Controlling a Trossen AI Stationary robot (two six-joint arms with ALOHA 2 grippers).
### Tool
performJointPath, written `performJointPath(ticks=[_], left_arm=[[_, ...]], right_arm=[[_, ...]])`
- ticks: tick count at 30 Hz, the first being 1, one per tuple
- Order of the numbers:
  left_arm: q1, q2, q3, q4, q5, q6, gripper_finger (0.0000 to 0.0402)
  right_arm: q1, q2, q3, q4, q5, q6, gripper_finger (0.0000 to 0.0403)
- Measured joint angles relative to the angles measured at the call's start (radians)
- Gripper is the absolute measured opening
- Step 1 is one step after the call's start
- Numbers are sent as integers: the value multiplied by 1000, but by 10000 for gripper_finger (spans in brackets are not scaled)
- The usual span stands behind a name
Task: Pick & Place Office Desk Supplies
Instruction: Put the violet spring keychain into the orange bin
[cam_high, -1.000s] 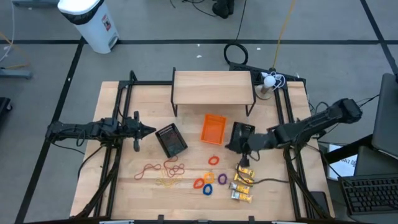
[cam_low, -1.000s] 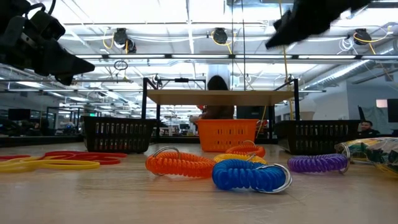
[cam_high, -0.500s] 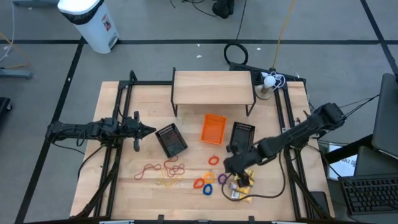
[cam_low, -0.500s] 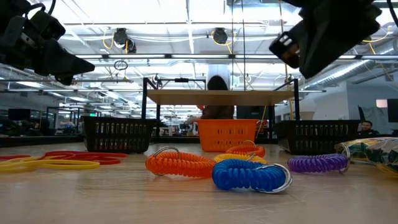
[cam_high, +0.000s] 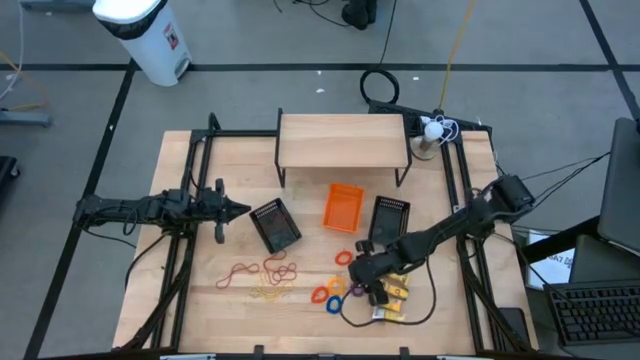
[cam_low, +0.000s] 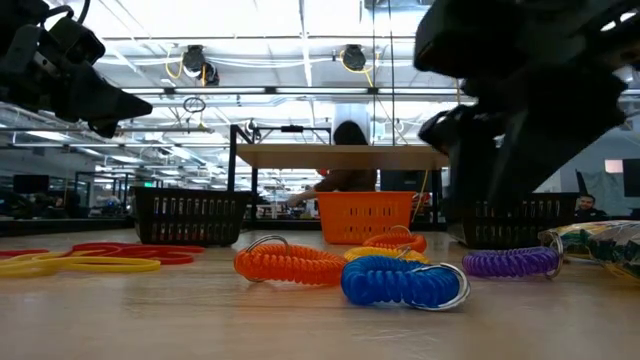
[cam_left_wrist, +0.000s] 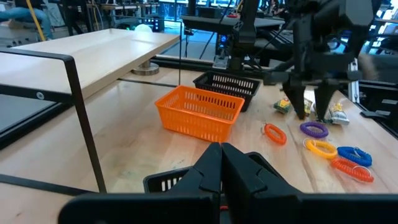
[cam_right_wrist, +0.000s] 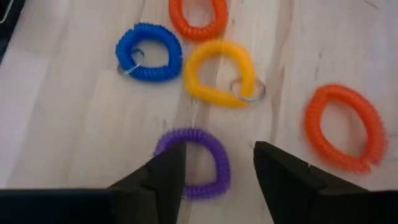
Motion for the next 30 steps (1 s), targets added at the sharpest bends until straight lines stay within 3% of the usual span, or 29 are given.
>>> performJointPath(ticks=[12,16,21,30], left_arm=[[0,0,0,0,0,0,10],[0,0,0,0,0,0,10],[0,0,0,0,0,0,10],[0,0,0,0,1,-1,10]], right_arm=[[-4,93,4,-31,5,-49,159],[-19,95,4,-32,-4,-61,116],[-48,97,3,-35,-55,-62,20],[-59,10,-6,77,-14,-181,9]])
